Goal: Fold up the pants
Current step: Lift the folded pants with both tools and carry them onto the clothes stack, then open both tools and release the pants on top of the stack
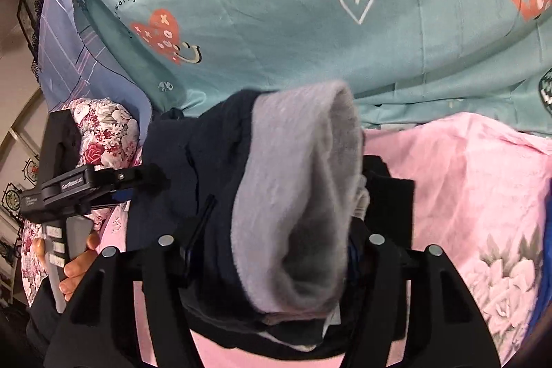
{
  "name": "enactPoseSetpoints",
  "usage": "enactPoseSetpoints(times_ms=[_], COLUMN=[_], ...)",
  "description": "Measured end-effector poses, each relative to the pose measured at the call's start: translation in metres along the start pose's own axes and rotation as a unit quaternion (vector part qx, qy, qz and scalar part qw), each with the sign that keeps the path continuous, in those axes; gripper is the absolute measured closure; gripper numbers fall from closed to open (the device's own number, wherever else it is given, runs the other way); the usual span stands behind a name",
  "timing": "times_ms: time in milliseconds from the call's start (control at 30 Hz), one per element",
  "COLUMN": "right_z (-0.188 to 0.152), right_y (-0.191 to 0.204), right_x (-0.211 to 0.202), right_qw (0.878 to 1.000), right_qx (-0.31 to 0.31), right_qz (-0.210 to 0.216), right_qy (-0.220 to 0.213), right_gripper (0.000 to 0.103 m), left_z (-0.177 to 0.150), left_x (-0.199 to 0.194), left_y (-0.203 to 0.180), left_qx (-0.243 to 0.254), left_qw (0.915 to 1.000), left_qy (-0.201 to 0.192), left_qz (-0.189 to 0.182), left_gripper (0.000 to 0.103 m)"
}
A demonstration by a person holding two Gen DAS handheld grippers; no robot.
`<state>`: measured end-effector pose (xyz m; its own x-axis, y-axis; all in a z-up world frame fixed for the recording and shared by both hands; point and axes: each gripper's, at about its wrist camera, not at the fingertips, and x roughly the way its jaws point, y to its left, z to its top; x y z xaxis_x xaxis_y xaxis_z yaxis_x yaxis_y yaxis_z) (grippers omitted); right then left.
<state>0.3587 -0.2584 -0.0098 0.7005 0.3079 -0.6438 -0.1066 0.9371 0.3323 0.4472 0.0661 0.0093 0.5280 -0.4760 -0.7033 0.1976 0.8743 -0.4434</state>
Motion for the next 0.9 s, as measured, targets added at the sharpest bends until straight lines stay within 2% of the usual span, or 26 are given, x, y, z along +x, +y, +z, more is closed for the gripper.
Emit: enactPoseSetpoints(times_ms=[100, 133, 167, 267, 400, 433, 467, 533, 667, 767, 900], right_z=[0.006, 0.007, 0.007, 0.011, -0.012, -0.022, -0.04, -0.067, -0.149, -0.201, -0.238], right_y=[0.007, 0.009, 0.011, 0.021, 0.046, 0.055, 0.065, 0.077, 0.09, 0.083, 0.07], right_x=[-0.022, -0.031, -0.041, -0.072, -0.118, -0.128, -0.142, -0.157, -0.179, -0.177, -0.168], right_qw=[1.0, 0.999, 0.998, 0.991, 0.989, 0.988, 0.987, 0.983, 0.976, 0.976, 0.974], right_qx=[0.014, 0.019, 0.02, 0.022, 0.003, -0.007, -0.024, -0.043, -0.084, -0.076, -0.05], right_qz=[-0.021, -0.034, -0.041, -0.097, -0.111, -0.114, -0.124, -0.143, -0.162, -0.168, -0.172], right_qy=[-0.011, -0.029, -0.044, -0.085, -0.1, -0.101, -0.103, -0.108, -0.117, -0.113, -0.135], right_gripper=[0.035, 0.03, 0.029, 0.029, 0.029, 0.027, 0.017, 0.004, 0.001, 0.001, 0.001], left_z=[-0.014, -0.021, -0.028, -0.064, -0.121, -0.134, -0.149, -0.178, -0.225, -0.245, -0.258], left_x=[-0.048, -0.064, -0.076, -0.123, -0.151, -0.154, -0.156, -0.159, -0.15, -0.133, -0.102], left_y=[-0.017, -0.022, -0.029, -0.056, -0.087, -0.093, -0.097, -0.103, -0.099, -0.092, -0.084], left_qx=[0.03, 0.039, 0.044, 0.065, 0.104, 0.112, 0.119, 0.124, 0.12, 0.12, 0.126], left_qw=[0.9987, 0.9979, 0.9971, 0.9938, 0.9869, 0.9857, 0.9843, 0.9816, 0.9785, 0.9784, 0.9745], left_qy=[-0.032, -0.041, -0.047, -0.069, -0.08, -0.083, -0.088, -0.1, -0.117, -0.121, -0.115], left_qz=[0.027, 0.034, 0.041, 0.058, 0.095, 0.094, 0.095, 0.105, 0.121, 0.117, 0.146], left_gripper=[0.006, 0.006, 0.006, 0.002, 0.002, 0.002, 0.002, 0.002, 0.002, 0.002, 0.002])
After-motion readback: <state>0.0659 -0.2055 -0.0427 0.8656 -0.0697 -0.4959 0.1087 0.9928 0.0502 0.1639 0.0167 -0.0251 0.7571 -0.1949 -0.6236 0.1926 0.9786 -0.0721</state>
